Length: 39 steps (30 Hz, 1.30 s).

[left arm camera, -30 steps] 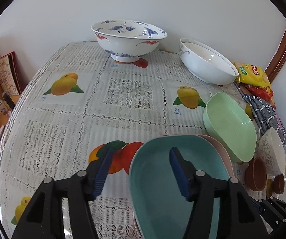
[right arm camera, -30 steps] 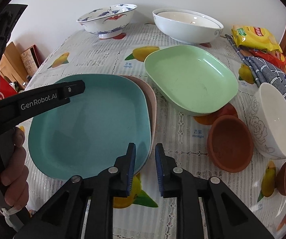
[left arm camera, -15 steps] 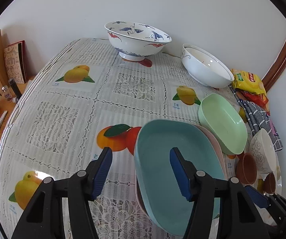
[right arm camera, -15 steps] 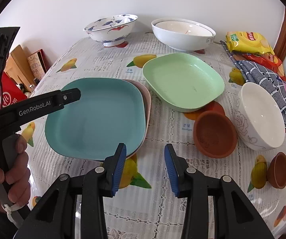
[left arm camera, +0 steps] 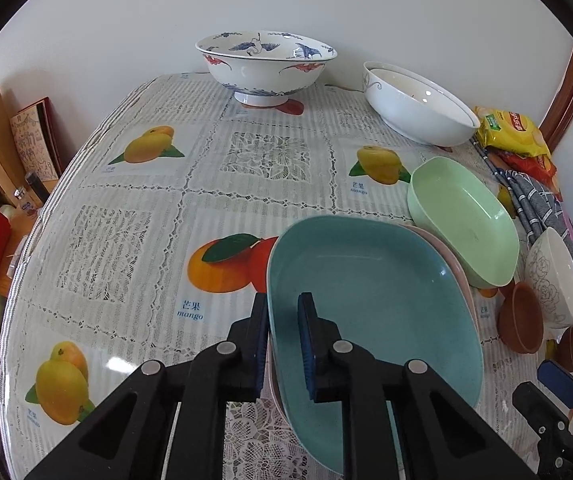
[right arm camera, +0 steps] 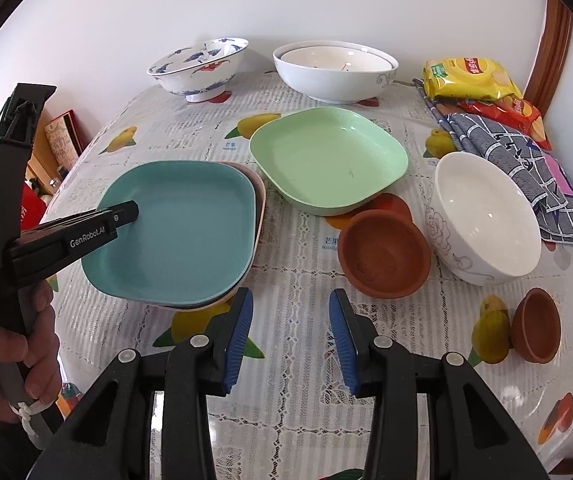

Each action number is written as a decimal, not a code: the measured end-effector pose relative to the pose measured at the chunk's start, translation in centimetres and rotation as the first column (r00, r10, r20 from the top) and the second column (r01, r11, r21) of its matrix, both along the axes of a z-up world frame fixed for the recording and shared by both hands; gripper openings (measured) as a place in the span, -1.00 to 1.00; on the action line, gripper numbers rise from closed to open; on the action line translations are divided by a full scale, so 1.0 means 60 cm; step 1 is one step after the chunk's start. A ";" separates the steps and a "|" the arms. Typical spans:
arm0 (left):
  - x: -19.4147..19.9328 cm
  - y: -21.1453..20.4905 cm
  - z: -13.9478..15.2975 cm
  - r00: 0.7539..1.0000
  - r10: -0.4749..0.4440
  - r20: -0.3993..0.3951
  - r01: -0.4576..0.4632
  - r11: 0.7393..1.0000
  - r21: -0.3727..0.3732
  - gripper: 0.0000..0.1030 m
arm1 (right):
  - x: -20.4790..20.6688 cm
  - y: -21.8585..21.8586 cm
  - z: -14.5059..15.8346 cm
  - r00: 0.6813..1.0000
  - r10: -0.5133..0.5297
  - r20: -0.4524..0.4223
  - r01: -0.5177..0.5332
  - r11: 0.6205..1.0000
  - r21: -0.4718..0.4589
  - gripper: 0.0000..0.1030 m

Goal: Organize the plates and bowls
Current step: 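Lower the light-blue plate onto the pink plate and open the left tool, then move the left tool to the pale-green plate rim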

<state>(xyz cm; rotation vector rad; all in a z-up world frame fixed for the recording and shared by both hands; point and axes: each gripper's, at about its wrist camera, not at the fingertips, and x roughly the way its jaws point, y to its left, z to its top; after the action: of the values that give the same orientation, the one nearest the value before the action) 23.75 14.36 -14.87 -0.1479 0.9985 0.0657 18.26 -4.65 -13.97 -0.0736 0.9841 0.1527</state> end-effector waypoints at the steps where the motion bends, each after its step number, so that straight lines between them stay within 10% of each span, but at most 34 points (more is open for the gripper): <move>1: 0.002 -0.001 0.000 1.000 0.003 -0.005 -0.003 1.000 0.006 -0.72 | 0.001 -0.002 0.000 1.000 -0.003 -0.001 0.003 1.000 0.000 -0.24; 39: 0.005 -0.116 0.120 0.995 -0.055 0.086 0.051 0.997 0.053 -0.49 | 0.040 -0.128 0.092 0.991 -0.051 0.120 0.048 0.998 0.027 0.02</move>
<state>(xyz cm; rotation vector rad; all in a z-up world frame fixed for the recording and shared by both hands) 24.03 7.38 -7.68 -0.0768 0.9126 0.0360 20.64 -12.33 -8.46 -0.0359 0.8629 0.1128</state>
